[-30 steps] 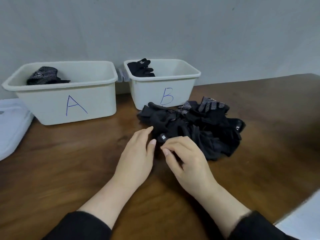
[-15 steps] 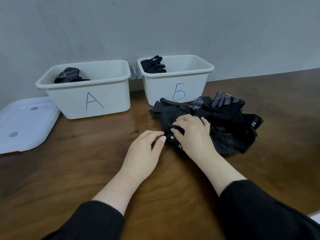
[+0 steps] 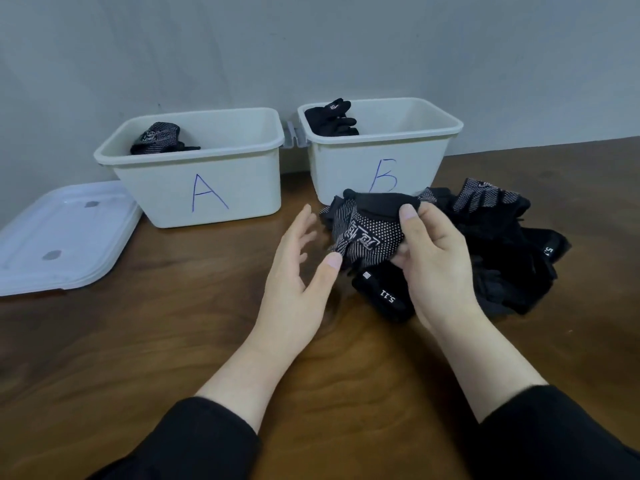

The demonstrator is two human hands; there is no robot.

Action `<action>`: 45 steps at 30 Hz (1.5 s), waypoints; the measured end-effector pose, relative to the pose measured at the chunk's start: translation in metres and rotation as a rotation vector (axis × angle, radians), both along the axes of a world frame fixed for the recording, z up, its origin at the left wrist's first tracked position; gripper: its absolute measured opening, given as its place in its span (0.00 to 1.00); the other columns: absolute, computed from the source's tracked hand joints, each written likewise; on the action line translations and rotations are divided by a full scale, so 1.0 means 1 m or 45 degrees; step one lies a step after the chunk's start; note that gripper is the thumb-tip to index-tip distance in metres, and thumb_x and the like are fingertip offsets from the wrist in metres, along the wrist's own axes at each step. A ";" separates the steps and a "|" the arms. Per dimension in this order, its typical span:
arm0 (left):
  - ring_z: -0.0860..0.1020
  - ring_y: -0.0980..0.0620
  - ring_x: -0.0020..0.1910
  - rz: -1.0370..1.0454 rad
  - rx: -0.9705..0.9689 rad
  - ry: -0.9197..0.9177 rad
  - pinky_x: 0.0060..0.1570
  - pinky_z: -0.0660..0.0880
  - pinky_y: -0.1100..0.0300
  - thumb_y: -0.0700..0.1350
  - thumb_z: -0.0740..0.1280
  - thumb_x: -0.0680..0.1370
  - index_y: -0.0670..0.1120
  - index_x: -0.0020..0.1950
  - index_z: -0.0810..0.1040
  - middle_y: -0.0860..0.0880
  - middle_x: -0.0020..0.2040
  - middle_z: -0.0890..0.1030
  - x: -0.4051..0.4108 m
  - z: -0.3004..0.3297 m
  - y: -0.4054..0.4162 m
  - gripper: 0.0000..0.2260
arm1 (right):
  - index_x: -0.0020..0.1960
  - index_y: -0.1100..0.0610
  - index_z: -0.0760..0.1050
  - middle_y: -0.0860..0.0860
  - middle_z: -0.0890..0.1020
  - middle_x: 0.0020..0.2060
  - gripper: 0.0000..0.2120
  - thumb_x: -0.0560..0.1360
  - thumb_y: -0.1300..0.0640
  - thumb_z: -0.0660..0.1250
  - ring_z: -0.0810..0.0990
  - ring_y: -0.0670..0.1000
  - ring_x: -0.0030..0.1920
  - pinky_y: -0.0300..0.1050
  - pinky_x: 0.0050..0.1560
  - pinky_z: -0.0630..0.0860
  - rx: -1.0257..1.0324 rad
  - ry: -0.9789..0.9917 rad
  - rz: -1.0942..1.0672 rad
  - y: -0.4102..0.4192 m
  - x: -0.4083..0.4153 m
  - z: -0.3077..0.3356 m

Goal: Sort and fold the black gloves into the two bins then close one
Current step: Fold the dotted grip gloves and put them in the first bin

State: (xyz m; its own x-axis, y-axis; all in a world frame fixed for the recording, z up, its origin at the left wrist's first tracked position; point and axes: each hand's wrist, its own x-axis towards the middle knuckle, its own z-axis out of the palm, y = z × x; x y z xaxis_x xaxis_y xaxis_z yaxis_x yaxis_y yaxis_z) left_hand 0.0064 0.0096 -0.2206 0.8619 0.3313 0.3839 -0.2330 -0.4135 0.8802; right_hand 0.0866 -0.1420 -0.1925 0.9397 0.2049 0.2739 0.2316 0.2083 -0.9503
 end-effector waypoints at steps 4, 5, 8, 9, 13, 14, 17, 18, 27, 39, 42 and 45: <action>0.64 0.64 0.75 -0.063 0.096 -0.060 0.74 0.61 0.65 0.55 0.69 0.78 0.64 0.76 0.60 0.62 0.76 0.68 -0.009 0.015 0.013 0.30 | 0.48 0.60 0.81 0.61 0.84 0.47 0.13 0.83 0.52 0.64 0.82 0.65 0.50 0.69 0.59 0.77 -0.037 0.162 0.271 0.014 -0.010 -0.006; 0.67 0.64 0.72 -0.024 0.160 -0.071 0.71 0.64 0.66 0.51 0.70 0.79 0.61 0.73 0.68 0.63 0.71 0.73 -0.011 0.018 0.019 0.24 | 0.48 0.61 0.81 0.63 0.83 0.48 0.14 0.81 0.50 0.66 0.81 0.66 0.51 0.69 0.58 0.77 -0.067 0.161 0.300 0.018 -0.012 -0.007; 0.79 0.64 0.54 0.101 0.151 -0.037 0.54 0.72 0.70 0.45 0.68 0.81 0.56 0.51 0.82 0.62 0.49 0.83 -0.017 0.025 0.036 0.06 | 0.45 0.67 0.74 0.69 0.76 0.42 0.26 0.76 0.42 0.69 0.74 0.57 0.43 0.61 0.48 0.72 -0.164 0.101 0.319 0.034 -0.019 -0.008; 0.80 0.62 0.49 0.138 0.148 0.022 0.51 0.73 0.69 0.45 0.67 0.81 0.56 0.46 0.81 0.61 0.45 0.83 -0.019 0.028 0.041 0.08 | 0.44 0.68 0.73 0.70 0.74 0.41 0.28 0.75 0.40 0.69 0.72 0.56 0.42 0.59 0.46 0.70 -0.196 0.078 0.312 0.039 -0.023 -0.006; 0.81 0.59 0.51 -0.005 0.109 0.184 0.56 0.76 0.59 0.50 0.70 0.79 0.54 0.52 0.81 0.58 0.50 0.84 -0.027 0.034 0.063 0.03 | 0.41 0.63 0.76 0.64 0.76 0.37 0.25 0.74 0.39 0.69 0.73 0.55 0.39 0.58 0.43 0.70 -0.227 0.105 0.340 0.058 -0.033 0.004; 0.80 0.61 0.56 -0.095 0.108 0.211 0.60 0.75 0.60 0.52 0.71 0.77 0.56 0.59 0.80 0.59 0.56 0.83 -0.033 0.035 0.067 0.11 | 0.41 0.62 0.77 0.62 0.77 0.36 0.23 0.75 0.40 0.69 0.74 0.55 0.39 0.56 0.43 0.70 -0.233 0.117 0.363 0.063 -0.034 0.007; 0.78 0.60 0.63 -0.157 0.154 0.199 0.65 0.73 0.60 0.53 0.71 0.77 0.57 0.67 0.78 0.60 0.62 0.82 -0.050 0.037 0.077 0.17 | 0.40 0.65 0.75 0.61 0.75 0.35 0.24 0.76 0.42 0.70 0.73 0.54 0.38 0.55 0.43 0.69 -0.250 0.113 0.434 0.073 -0.036 0.016; 0.80 0.60 0.59 -0.108 0.157 0.162 0.61 0.74 0.63 0.50 0.70 0.79 0.56 0.63 0.80 0.60 0.58 0.83 -0.054 0.039 0.079 0.12 | 0.40 0.66 0.74 0.59 0.74 0.35 0.26 0.75 0.41 0.71 0.72 0.54 0.39 0.55 0.44 0.69 -0.266 0.099 0.458 0.076 -0.037 0.019; 0.81 0.61 0.54 -0.153 0.171 0.217 0.59 0.77 0.61 0.50 0.73 0.77 0.60 0.61 0.79 0.58 0.55 0.84 -0.062 0.074 0.098 0.13 | 0.47 0.68 0.76 0.71 0.80 0.44 0.34 0.69 0.34 0.72 0.77 0.56 0.40 0.55 0.47 0.72 -0.334 0.056 0.436 0.086 -0.042 0.042; 0.73 0.59 0.38 -0.009 0.377 0.088 0.44 0.71 0.58 0.49 0.63 0.83 0.53 0.45 0.75 0.58 0.37 0.77 -0.062 0.096 0.100 0.08 | 0.49 0.48 0.78 0.52 0.84 0.43 0.14 0.73 0.40 0.74 0.81 0.47 0.40 0.40 0.45 0.75 -0.661 -0.321 0.264 0.076 -0.046 0.068; 0.73 0.54 0.38 -0.065 0.368 0.093 0.42 0.71 0.54 0.51 0.64 0.82 0.49 0.48 0.76 0.51 0.38 0.78 -0.059 0.109 0.109 0.07 | 0.57 0.42 0.79 0.43 0.84 0.50 0.12 0.74 0.46 0.74 0.80 0.38 0.49 0.25 0.47 0.72 -0.837 -0.476 0.420 0.074 -0.043 0.082; 0.74 0.56 0.37 -0.079 0.396 0.109 0.41 0.70 0.57 0.49 0.66 0.82 0.47 0.50 0.77 0.52 0.36 0.79 -0.059 0.118 0.116 0.06 | 0.49 0.50 0.82 0.45 0.84 0.39 0.03 0.77 0.52 0.73 0.79 0.38 0.36 0.27 0.36 0.69 -0.855 -0.546 0.425 0.083 -0.040 0.092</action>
State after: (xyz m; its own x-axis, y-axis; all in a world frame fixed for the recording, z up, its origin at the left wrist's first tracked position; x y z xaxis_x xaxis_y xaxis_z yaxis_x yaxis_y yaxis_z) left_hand -0.0521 0.1252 -0.1024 0.9104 0.1551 0.3834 -0.1968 -0.6528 0.7315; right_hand 0.0471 -0.0593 -0.1005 0.6448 0.6974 0.3130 0.6249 -0.2451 -0.7412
